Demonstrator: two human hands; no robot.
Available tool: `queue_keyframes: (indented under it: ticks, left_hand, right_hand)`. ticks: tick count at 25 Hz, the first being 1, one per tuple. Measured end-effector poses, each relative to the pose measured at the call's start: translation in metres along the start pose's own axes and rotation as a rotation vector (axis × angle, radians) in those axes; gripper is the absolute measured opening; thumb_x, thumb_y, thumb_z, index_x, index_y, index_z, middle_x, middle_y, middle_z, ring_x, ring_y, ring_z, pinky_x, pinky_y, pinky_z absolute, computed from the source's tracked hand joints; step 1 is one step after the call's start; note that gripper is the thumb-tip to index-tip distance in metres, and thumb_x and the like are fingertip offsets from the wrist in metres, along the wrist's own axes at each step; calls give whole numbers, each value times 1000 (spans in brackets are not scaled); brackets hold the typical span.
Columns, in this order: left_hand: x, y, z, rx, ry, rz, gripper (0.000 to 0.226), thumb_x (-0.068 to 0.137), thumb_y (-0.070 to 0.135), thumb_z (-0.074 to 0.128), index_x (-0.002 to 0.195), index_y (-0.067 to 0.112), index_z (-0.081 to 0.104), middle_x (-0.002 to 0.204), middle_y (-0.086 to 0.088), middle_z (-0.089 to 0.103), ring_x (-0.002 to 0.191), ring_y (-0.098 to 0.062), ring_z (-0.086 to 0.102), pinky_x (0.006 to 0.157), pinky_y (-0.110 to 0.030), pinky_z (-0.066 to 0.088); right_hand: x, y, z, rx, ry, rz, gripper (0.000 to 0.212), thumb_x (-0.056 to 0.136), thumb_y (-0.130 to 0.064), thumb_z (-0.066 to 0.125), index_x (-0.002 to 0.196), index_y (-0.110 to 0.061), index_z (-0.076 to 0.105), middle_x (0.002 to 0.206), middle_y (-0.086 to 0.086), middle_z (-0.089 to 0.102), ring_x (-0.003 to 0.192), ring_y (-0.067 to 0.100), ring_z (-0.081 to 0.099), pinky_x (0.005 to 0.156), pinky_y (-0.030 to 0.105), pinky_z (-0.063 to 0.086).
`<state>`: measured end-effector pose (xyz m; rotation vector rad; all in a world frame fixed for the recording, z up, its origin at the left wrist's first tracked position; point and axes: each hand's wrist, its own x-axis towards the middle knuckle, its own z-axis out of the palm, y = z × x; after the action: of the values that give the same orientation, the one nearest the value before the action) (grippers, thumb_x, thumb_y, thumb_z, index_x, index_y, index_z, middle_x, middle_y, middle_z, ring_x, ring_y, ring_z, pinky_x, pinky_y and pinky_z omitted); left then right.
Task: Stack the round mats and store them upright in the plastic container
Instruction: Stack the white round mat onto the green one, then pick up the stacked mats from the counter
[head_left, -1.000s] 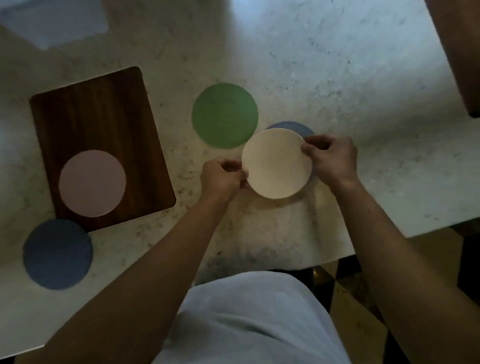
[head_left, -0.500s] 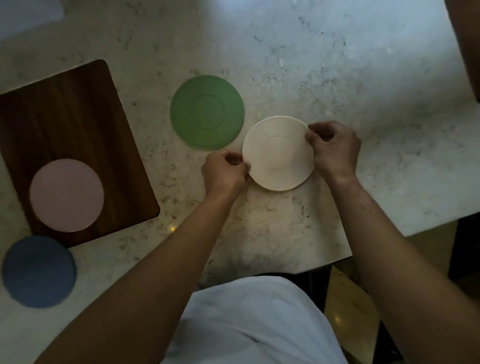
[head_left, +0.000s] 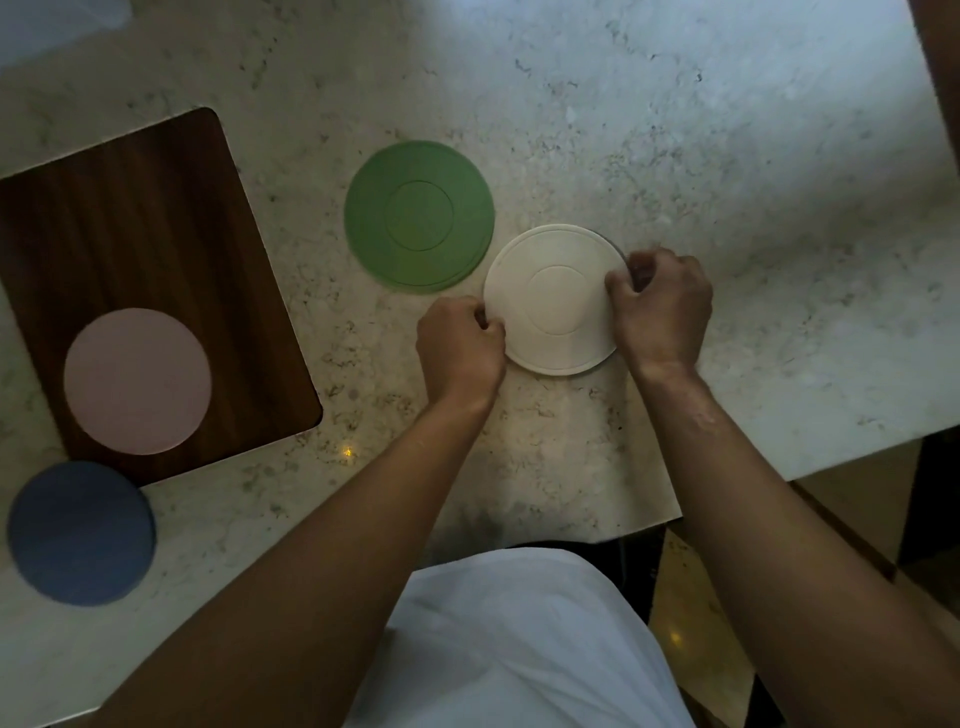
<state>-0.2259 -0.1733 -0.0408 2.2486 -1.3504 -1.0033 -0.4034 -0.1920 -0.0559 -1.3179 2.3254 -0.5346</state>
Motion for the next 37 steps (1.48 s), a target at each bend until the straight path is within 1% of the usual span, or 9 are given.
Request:
queue_keyframes:
  ticks: [8, 13, 17, 21, 23, 26, 29, 32, 37]
  left_hand:
    - [0, 5, 3, 9, -18, -7, 9, 81, 11, 68, 80, 9, 77, 75, -3, 74, 70, -16, 68, 74, -37, 58]
    - [10, 10, 1, -192, -44, -281, 7, 74, 12, 72, 79, 15, 75, 76, 1, 73, 72, -16, 70, 68, -30, 59]
    - [10, 2, -9, -274, -56, -322, 11, 69, 13, 77, 75, 20, 72, 75, 6, 72, 73, -10, 69, 69, -27, 57]
    - [22, -19, -35, -433, -45, -352, 26, 67, 10, 84, 88, 15, 71, 84, -2, 75, 79, -16, 72, 81, -37, 60]
    - [32, -26, -51, -543, -38, -354, 30, 68, 5, 85, 94, 10, 70, 87, -7, 75, 81, -20, 74, 78, -39, 61]
    - [55, -33, -75, -638, 19, -340, 21, 72, -1, 81, 86, 9, 70, 87, -11, 74, 83, -25, 74, 71, -36, 63]
    - [83, -40, -91, -623, 47, -351, 20, 74, 0, 79, 92, 3, 71, 92, -15, 74, 83, -27, 74, 72, -38, 63]
    - [103, -47, -96, -552, 67, -356, 28, 75, 1, 79, 101, -1, 71, 96, -17, 74, 82, -27, 74, 75, -44, 62]
    - [116, -55, -93, -371, 151, -333, 28, 73, 14, 81, 101, 13, 74, 90, -4, 75, 82, -19, 72, 82, -39, 60]
  right_hand:
    - [4, 6, 0, 46, -34, 38, 28, 88, -30, 67, 109, -13, 73, 108, 11, 71, 104, 25, 64, 96, 32, 47]
    - [13, 0, -2, 23, -146, 97, 29, 82, -28, 64, 105, -11, 72, 105, 7, 73, 102, 24, 67, 88, 29, 51]
    - [17, -8, -13, 176, -261, 147, 20, 81, -30, 75, 97, -21, 70, 85, -11, 68, 84, 9, 68, 72, 22, 49]
    - [26, -32, -21, 351, -412, 105, 17, 77, -30, 82, 90, -26, 71, 87, -8, 74, 77, 2, 71, 71, 26, 58]
    - [30, -52, -14, 393, -432, 60, 16, 77, -27, 82, 88, -27, 71, 87, -7, 74, 76, 0, 71, 72, 26, 60]
    - [39, -88, 9, 381, -425, 3, 18, 76, -26, 83, 91, -24, 73, 85, -7, 75, 76, 3, 72, 77, 31, 62]
    - [48, -119, 33, 311, -413, -72, 29, 77, -29, 81, 103, -20, 74, 94, -5, 74, 84, 5, 70, 83, 35, 60]
    - [57, -136, 52, 242, -378, -134, 30, 78, -30, 80, 106, -19, 75, 93, -7, 73, 83, 2, 68, 88, 27, 55]
    - [56, -142, 73, 105, -340, -224, 33, 83, -30, 74, 113, -16, 72, 101, 1, 75, 94, 13, 68, 94, 24, 47]
